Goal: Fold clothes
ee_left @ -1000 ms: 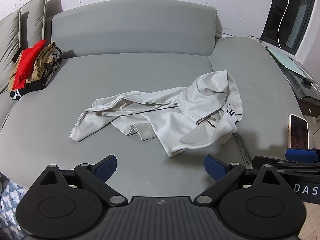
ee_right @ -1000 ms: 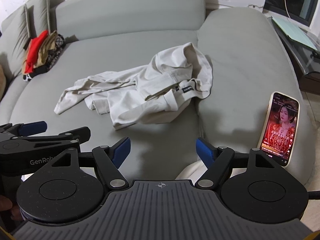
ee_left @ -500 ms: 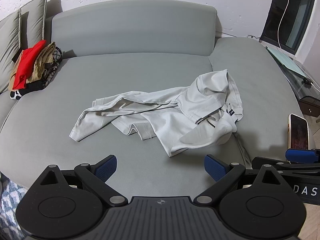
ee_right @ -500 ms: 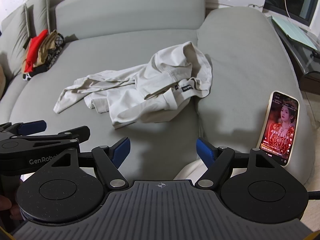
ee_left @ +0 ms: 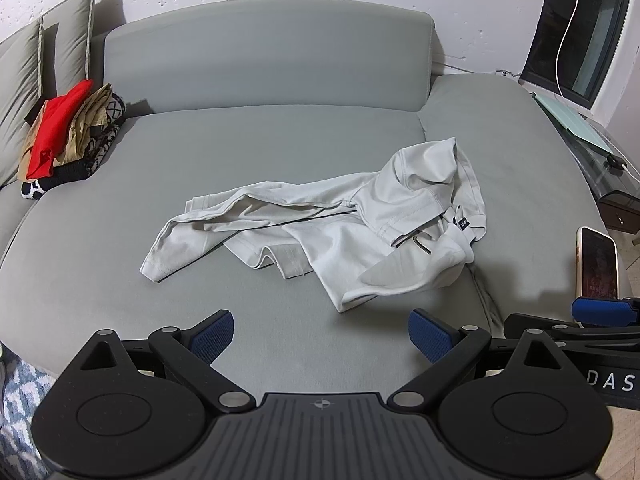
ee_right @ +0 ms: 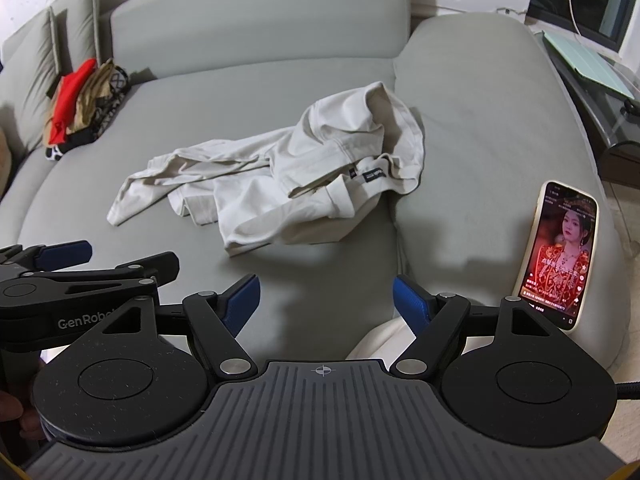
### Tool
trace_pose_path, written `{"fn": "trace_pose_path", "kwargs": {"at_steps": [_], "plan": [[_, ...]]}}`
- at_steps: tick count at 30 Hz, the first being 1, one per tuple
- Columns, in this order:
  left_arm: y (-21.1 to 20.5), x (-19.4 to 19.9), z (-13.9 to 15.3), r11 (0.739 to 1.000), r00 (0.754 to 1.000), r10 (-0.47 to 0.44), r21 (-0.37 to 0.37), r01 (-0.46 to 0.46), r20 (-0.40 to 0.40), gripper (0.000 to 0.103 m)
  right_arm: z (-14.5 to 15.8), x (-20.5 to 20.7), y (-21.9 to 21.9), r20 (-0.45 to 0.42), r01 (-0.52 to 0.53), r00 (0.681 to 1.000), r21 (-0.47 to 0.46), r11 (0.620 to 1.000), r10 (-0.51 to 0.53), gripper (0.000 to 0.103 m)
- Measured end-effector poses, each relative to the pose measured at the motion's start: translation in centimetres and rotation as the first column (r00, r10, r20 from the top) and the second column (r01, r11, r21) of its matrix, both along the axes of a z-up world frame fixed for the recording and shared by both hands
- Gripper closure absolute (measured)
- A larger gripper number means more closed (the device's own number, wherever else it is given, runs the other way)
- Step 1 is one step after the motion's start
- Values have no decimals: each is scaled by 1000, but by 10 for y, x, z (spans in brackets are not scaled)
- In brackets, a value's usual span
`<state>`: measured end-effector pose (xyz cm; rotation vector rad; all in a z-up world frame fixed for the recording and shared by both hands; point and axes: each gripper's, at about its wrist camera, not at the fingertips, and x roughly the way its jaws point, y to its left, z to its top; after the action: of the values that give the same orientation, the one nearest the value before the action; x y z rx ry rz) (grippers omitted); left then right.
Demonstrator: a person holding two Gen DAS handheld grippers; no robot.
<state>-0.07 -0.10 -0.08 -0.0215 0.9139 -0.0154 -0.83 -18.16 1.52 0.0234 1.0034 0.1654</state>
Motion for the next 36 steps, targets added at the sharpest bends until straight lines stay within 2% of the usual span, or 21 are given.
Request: {"fn": "trace_pose_path", "kwargs": {"at_steps": [17,21,26,29,32,33,34,35,36], "plan": [[-1,-1,-2,1000,1000,-1,1,1,-5,8,-2,-1,-1,-4,4,1000,4,1000,-4,23],[2,2,-7,1000,1000,-2,-13,2,-19,4,-5,1,-7,-9,17,1000,35,999,-16,21],[26,8,-26,998,995,65,-12,-66,-74,4,-13,8,-23,-19,74,997,71,995,-73,19],[49,11,-45,990,983,122,-59,-131,-135,5,-21,15,-36,-24,111,994,129,985,-109,19],[72,14,-64,967,962,181,-142,-212,-203,15,-30,24,-47,-8,113,993,217,970,-114,23],[78,15,-69,954,954,197,-178,-239,-225,22,-33,28,-50,-3,113,993,246,963,-116,24],[83,17,-74,941,947,210,-213,-264,-244,30,-37,33,-52,-11,118,993,266,957,-120,30],[87,19,-77,929,942,216,-245,-279,-256,35,-43,38,-54,-23,129,992,285,950,-128,36],[89,20,-79,919,942,214,-274,-283,-258,40,-49,44,-56,-36,144,989,308,941,-140,38]]}}
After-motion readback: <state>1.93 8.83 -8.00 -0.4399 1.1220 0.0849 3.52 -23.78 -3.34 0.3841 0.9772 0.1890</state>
